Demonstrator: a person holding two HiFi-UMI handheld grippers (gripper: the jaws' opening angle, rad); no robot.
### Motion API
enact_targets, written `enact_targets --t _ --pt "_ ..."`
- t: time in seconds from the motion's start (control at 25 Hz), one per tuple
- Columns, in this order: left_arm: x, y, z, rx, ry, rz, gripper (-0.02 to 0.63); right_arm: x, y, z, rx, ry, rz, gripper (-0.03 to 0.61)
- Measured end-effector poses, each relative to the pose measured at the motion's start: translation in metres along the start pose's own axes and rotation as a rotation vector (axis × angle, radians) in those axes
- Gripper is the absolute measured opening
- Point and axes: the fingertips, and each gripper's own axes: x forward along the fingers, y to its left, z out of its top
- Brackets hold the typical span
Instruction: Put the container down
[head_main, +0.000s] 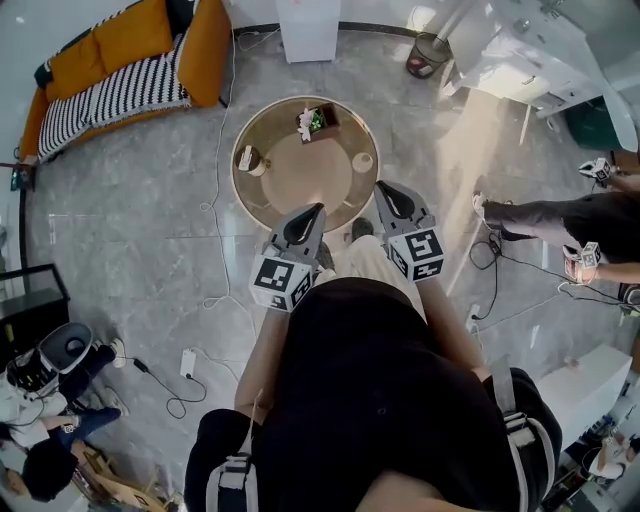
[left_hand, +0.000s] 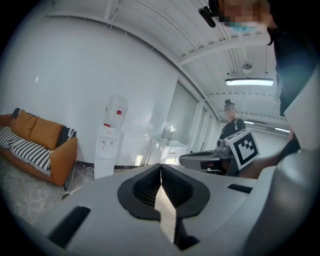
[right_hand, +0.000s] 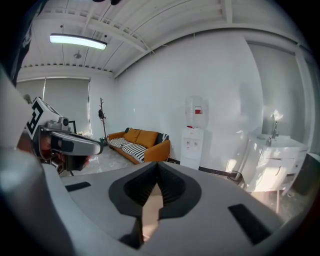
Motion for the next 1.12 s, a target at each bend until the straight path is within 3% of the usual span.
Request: enact_targets --t 0.56,0.8,1.12 --pt "0.000 -0.021 0.014 0.013 -0.040 0.063 0.020 -0.047 -0.023 0.027 -0.002 -0.104 0.001 0.005" --pt "0.002 -0.054 0.022 0.010 -0.064 0.099 0.020 -0.081 -0.034 0.035 -0.005 -0.126 0.049 0.005" --pt "0.008 -0.109 0.006 -0.002 -0.061 0.141 0.020 -0.138 -0.047 0.026 0.007 -0.141 0.136 0.005"
